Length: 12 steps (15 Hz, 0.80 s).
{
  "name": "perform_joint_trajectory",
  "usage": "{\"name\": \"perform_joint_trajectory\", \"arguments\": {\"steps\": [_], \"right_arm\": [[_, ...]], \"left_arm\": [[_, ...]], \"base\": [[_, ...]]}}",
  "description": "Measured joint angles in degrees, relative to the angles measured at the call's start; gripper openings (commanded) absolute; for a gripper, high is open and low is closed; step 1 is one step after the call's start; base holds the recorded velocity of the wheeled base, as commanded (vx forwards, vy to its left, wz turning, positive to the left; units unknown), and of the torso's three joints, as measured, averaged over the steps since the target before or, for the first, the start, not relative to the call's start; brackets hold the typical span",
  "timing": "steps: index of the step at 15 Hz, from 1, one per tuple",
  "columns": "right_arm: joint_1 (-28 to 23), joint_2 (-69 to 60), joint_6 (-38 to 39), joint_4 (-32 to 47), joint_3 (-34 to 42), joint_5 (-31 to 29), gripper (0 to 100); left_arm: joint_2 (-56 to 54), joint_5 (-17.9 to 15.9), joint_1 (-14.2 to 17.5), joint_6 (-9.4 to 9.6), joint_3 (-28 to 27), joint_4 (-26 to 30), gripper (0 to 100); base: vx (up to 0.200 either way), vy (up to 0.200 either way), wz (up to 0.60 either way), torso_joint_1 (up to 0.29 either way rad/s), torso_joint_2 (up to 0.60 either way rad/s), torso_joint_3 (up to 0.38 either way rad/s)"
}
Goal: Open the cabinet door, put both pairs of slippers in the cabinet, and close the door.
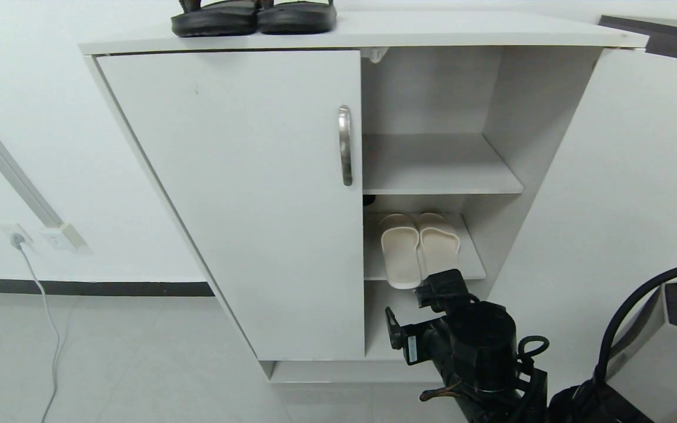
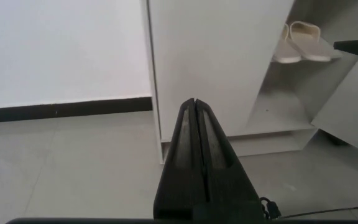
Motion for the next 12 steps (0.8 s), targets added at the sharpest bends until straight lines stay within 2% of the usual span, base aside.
{"name": "perform_joint_trajectory", "arguments": {"steps": [12], "right_arm": [[-0.05, -0.05, 0.0, -0.04, 0.06, -0.02, 100]], "left_arm": [[0.0, 0.0, 0.04, -0.04, 0.0, -0.02, 0]], "base": [[0.0, 0.2, 0.0, 0.004, 0.0, 0.002]]}}
